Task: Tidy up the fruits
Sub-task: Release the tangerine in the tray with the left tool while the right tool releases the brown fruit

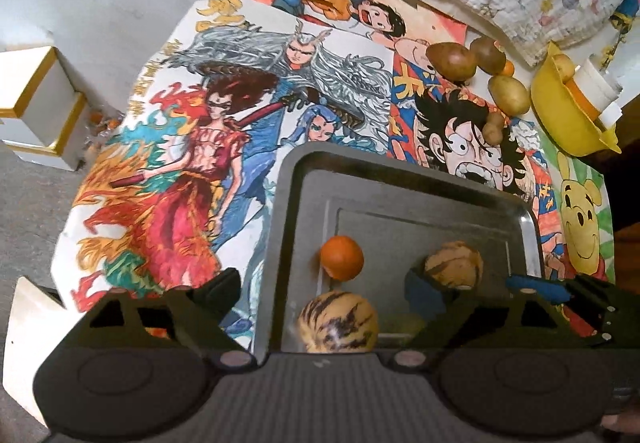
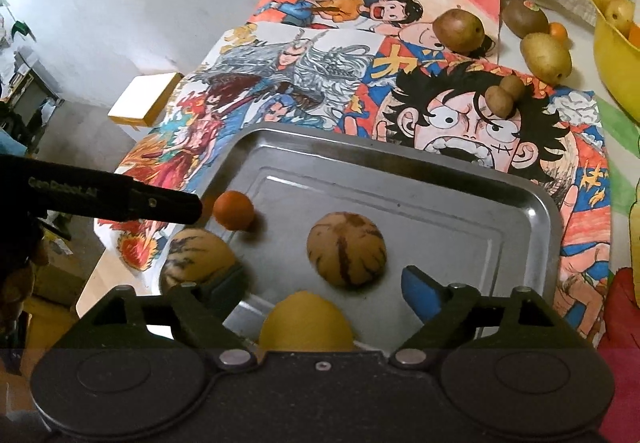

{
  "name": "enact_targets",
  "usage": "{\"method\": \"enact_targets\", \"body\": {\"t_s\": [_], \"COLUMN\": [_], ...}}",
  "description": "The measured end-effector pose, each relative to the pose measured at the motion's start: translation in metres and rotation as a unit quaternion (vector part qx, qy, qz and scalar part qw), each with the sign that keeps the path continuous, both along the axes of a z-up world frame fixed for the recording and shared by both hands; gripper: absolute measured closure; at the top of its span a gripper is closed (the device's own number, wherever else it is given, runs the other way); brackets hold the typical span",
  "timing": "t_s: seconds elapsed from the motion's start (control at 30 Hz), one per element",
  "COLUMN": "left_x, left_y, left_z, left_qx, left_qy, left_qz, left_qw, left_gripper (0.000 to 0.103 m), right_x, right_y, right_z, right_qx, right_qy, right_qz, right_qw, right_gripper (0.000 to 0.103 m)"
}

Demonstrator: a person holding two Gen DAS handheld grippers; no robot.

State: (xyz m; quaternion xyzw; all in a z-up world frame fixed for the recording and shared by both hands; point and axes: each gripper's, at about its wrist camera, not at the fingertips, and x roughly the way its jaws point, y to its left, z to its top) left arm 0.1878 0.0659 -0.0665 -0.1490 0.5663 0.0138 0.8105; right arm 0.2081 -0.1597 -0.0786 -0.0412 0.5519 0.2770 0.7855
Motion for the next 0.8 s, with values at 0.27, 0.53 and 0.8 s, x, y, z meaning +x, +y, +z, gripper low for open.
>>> {"method": "enact_targets", "body": {"t_s": [0.27,0.53,0.8], "left_x": [-0.031,-0.058,-0.071], "left_y": [0.002,-0.003,-0.010], "left_z": [0.007,0.007,0.004], "left_qx": [0.006,0.044,0.057], "left_qy": [-0.008,0.004,0.036], "left_qz": [0.007,-0.019,-0.037], "left_qw": [0.9999,0.9989,0.9970], "left_gripper": [0.001,0.001,0.001], "right_x": [-0.022,-0.034,-0.039], "right_y": [-0.007,-0.016,-0.036], "right_z": [0.012,0.012,0.010], "right_qx": [0.006,0.014,0.002], "right_qy": [-0.014,0.015,0.058], "right_qz": [0.002,0.005,-0.022], "right_qw": [1.000,1.000,0.998], "right_gripper": [0.005,0.001,0.001]}}
